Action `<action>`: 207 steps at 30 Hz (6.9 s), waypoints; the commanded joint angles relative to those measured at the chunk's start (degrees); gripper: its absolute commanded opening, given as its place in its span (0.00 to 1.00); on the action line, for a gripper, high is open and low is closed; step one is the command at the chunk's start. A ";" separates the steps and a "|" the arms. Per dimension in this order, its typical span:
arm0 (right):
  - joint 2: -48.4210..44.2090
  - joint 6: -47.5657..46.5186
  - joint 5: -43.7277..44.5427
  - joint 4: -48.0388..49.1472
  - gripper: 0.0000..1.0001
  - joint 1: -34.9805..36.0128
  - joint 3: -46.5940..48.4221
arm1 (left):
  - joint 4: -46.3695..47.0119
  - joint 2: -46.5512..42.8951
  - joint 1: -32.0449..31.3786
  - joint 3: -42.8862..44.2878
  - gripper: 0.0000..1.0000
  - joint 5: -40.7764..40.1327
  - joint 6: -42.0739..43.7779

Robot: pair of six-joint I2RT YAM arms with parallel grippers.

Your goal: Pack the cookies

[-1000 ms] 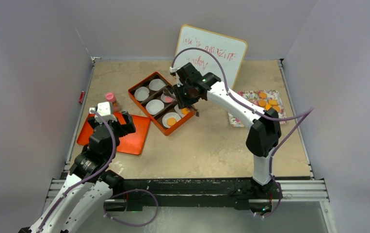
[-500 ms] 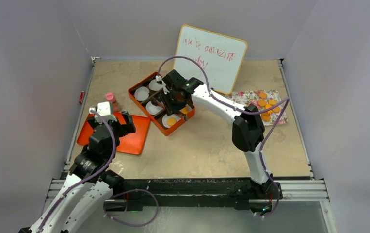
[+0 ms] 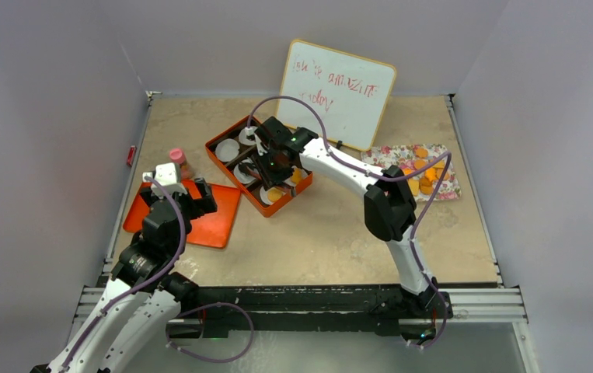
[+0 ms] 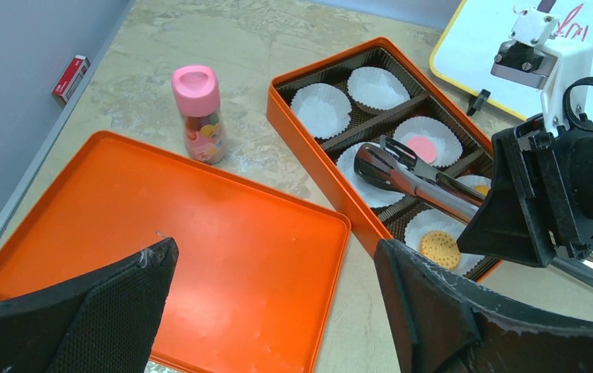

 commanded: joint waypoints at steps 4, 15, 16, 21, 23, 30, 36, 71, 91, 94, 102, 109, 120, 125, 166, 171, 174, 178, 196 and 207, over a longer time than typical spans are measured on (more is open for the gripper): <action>-1.15 0.26 -1.04 0.18 0.35 0.33 2.54 | 2.18 -0.46 0.39 -0.06 0.97 0.38 0.59; -1.61 0.10 -0.72 -0.72 0.42 0.43 2.72 | 2.23 -0.23 0.43 -0.10 0.97 0.75 0.59; -1.65 0.06 -0.75 -0.75 0.43 0.47 2.72 | 2.26 -0.22 0.43 -0.10 0.97 0.78 0.59; -1.85 -0.04 -0.61 -1.11 0.44 0.57 2.80 | 2.37 -0.22 0.43 -0.06 0.97 0.84 0.59; -1.94 -0.14 -0.59 -1.28 0.45 0.57 2.80 | 2.33 -0.23 0.43 -0.14 0.97 0.83 0.59; -2.36 -0.34 -0.28 -1.55 0.47 0.60 2.80 | 2.33 -0.31 0.44 -0.14 0.97 0.91 0.59; -2.66 -0.30 -0.10 -1.67 0.48 0.62 3.57 | 2.33 -0.40 0.43 -0.15 0.97 0.83 0.67; 0.03 0.76 1.04 -0.05 0.47 0.63 4.56 | 2.33 -0.65 0.52 -0.15 0.97 1.06 0.67; 5.01 0.23 -0.76 -1.86 0.47 0.66 8.69 | 2.33 -0.67 0.52 -0.15 0.97 0.83 0.67; 4.79 0.14 -0.76 -2.09 0.45 0.61 8.69 | 2.36 -0.58 0.52 -0.09 0.97 0.80 0.67; 1.05 -0.05 0.34 -2.72 0.38 0.61 6.76 | 2.33 -0.56 0.52 -0.15 0.97 0.75 0.67; -0.51 -0.07 0.79 -3.91 0.33 0.66 5.85 | 2.33 -0.30 0.52 -0.15 0.97 0.89 0.67; -2.84 0.06 -0.20 -4.43 0.26 0.66 4.18 | 2.32 -0.52 0.52 -0.15 0.97 0.96 0.67; -5.79 0.95 -0.17 -4.62 0.26 0.66 1.92 | 2.41 -0.32 0.52 -0.15 0.97 1.42 0.76; -51.98 7.21 19.35 0.47 0.50 -28.21 -44.58 | 16.83 42.56 -1.63 12.54 0.94 44.54 1.20; -52.88 7.32 19.25 1.41 0.52 -30.42 -46.76 | 18.04 48.73 -3.04 15.34 0.93 45.63 1.28; -53.18 7.05 18.74 1.98 0.52 -31.07 -47.16 | 18.26 51.99 -3.73 17.02 0.93 46.24 2.05; -53.30 6.27 18.49 2.32 0.53 -31.53 -47.21 | 16.52 57.85 -4.34 20.61 0.93 47.94 3.79; -55.57 5.14 18.58 2.92 0.55 -33.39 -48.80 | 13.54 66.23 -13.65 23.36 0.87 48.70 7.69; -54.61 4.73 18.93 2.92 0.55 -34.75 -48.70 | 14.49 57.78 -23.67 16.93 0.87 52.65 1.51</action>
